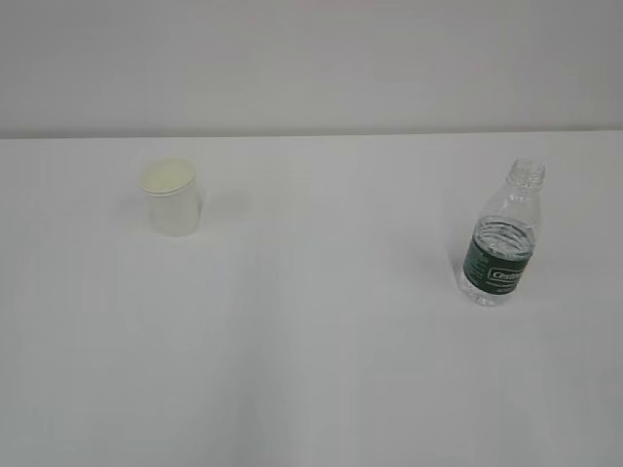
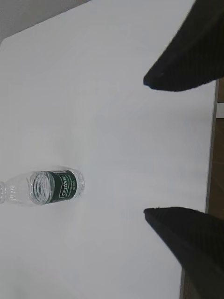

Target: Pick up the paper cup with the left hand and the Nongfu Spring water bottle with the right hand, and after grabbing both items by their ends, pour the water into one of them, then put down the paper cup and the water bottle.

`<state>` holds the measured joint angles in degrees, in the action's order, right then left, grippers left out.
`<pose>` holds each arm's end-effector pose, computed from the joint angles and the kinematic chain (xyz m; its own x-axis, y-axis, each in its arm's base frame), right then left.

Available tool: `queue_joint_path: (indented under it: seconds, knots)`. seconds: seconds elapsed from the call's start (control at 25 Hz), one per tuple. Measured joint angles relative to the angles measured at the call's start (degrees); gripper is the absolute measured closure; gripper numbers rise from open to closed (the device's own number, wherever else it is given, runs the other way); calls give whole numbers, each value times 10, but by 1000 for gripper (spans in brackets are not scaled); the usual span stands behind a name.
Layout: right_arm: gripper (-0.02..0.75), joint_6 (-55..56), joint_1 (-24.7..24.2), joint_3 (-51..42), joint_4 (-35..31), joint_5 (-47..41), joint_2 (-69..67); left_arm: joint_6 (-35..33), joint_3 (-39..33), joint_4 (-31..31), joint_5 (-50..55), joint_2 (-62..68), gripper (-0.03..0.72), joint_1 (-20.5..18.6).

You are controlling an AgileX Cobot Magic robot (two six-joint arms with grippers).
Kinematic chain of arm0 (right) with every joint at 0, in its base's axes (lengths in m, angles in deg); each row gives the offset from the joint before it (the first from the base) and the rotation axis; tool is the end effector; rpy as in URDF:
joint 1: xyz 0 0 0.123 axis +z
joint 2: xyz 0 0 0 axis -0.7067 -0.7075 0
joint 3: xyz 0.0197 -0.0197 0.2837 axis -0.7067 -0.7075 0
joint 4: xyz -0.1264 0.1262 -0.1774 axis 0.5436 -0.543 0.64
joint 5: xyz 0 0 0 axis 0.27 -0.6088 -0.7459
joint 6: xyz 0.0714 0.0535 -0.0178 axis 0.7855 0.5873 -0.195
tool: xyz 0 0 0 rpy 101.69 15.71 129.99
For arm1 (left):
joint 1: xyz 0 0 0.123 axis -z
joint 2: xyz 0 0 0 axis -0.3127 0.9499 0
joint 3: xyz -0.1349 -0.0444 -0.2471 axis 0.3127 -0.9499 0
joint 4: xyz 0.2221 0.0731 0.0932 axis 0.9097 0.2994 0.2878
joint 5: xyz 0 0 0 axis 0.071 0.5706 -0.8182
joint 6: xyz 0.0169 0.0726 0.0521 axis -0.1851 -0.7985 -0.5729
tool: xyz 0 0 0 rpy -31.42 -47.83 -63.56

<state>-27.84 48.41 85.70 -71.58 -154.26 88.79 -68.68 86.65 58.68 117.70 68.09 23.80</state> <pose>-0.0100 -0.0072 0.2696 -0.5101 -0.1227 -0.8513 -0.0455 0.9922 -0.1158 -0.0094 0.0009 0.2835 -0.4560 0.0538 -0.8884 0.1014 0.9948 0.0082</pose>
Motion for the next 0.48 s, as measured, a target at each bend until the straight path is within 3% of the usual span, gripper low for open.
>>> queue_joint_path:
  seconds: [0.48]
  knots:
    - [164, 0, 0, 0, 0, 0, 0, 0, 0, 0, 0, 0, 120, 1]
